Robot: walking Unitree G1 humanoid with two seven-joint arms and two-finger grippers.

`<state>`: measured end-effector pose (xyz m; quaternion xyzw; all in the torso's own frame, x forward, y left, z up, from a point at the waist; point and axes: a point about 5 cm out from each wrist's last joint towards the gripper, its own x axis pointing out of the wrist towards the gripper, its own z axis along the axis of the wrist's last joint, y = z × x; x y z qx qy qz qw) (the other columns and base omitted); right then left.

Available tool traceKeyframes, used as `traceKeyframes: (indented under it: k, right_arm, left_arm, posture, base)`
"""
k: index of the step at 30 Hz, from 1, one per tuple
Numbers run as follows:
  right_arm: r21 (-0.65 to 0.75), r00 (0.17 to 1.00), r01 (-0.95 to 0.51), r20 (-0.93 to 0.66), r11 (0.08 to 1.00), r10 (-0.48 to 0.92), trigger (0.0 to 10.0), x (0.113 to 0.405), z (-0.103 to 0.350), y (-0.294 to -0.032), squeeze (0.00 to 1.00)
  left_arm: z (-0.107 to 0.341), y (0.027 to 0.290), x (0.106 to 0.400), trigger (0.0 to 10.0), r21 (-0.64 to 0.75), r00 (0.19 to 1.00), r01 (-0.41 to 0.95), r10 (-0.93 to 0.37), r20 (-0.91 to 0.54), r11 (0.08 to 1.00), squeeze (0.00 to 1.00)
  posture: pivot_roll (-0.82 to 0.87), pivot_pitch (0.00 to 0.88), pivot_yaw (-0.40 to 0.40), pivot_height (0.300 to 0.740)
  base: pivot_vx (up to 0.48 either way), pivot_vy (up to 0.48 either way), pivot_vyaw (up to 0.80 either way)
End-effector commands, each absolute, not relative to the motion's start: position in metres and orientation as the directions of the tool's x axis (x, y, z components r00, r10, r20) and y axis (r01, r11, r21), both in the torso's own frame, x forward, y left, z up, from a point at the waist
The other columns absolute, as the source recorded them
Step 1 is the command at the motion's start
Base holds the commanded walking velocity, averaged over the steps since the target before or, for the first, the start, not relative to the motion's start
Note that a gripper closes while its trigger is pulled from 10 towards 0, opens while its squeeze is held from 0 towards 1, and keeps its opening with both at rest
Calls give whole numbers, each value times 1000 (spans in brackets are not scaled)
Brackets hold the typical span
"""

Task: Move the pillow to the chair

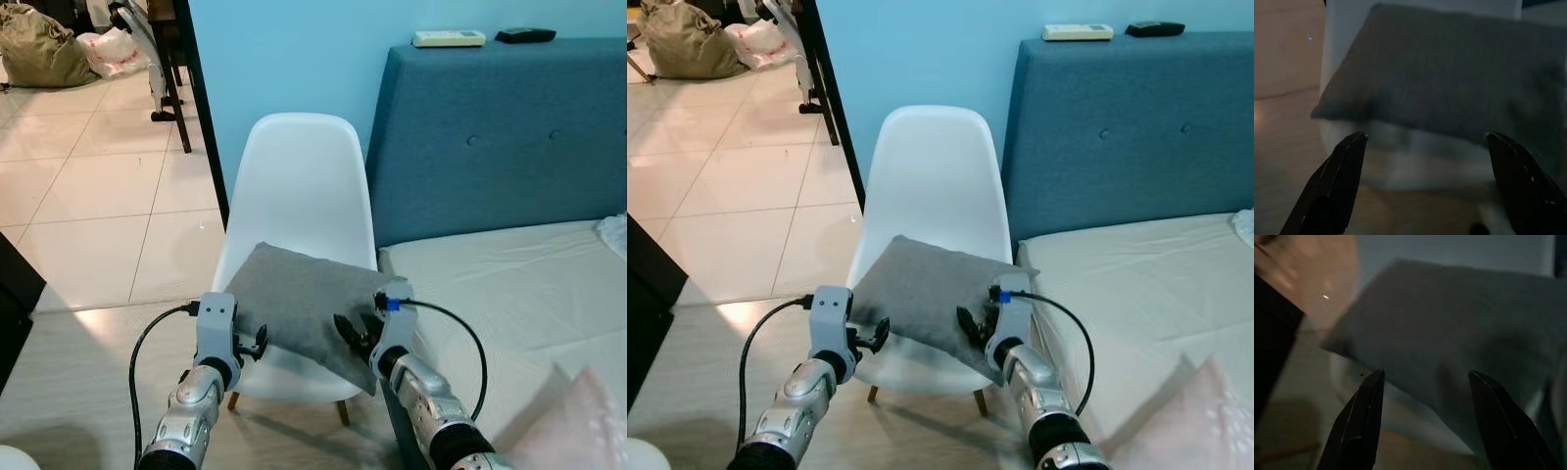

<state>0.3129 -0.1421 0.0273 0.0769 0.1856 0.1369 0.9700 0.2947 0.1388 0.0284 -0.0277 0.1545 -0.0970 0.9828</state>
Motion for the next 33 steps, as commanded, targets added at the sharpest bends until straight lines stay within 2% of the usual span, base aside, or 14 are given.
traceKeyframes:
  k: [1, 2, 8, 21, 23, 33]
  right_arm:
    - [128, 898, -222, -360, 967, 254, 10000, 313, 25, -149, 0]
    - [51, 891, -230, -390, 972, 231, 10000, 308, 19, -155, 0]
    - [85, 899, -231, -361, 969, 246, 10000, 300, 15, -160, 0]
    - [26, 932, -264, -251, 964, 262, 10000, 291, 26, -158, 0]
    - [31, 936, -268, -230, 963, 268, 10000, 282, 28, -161, 0]
    - [59, 937, -246, -239, 967, 253, 10000, 279, 27, -165, 0]
  left_arm:
    - [20, 143, 290, 10000, -75, 921, 187, -201, -334, 980, 0]
    - [19, 145, 289, 10000, -72, 921, 186, -199, -335, 980, 0]
    - [21, 148, 283, 10000, -58, 931, 195, -203, -304, 979, 0]
    - [32, 154, 264, 10000, -72, 960, 165, -177, -215, 984, 0]
    - [38, 155, 258, 10000, -78, 965, 160, -173, -198, 984, 0]
    - [40, 151, 255, 10000, -99, 964, 164, -181, -194, 981, 0]
  posture:
    - [14, 88, 9, 740]
    - [18, 90, 9, 740]
    - [15, 99, 8, 740]
    - [10, 120, -1, 740]
    - [10, 127, -6, 740]
    - [7, 134, -14, 740]
  base:
    - [0, 0, 0]
    - [0, 0, 0]
    - [0, 0, 0]
    - [0, 0, 0]
    - [0, 0, 0]
    - [0, 0, 0]
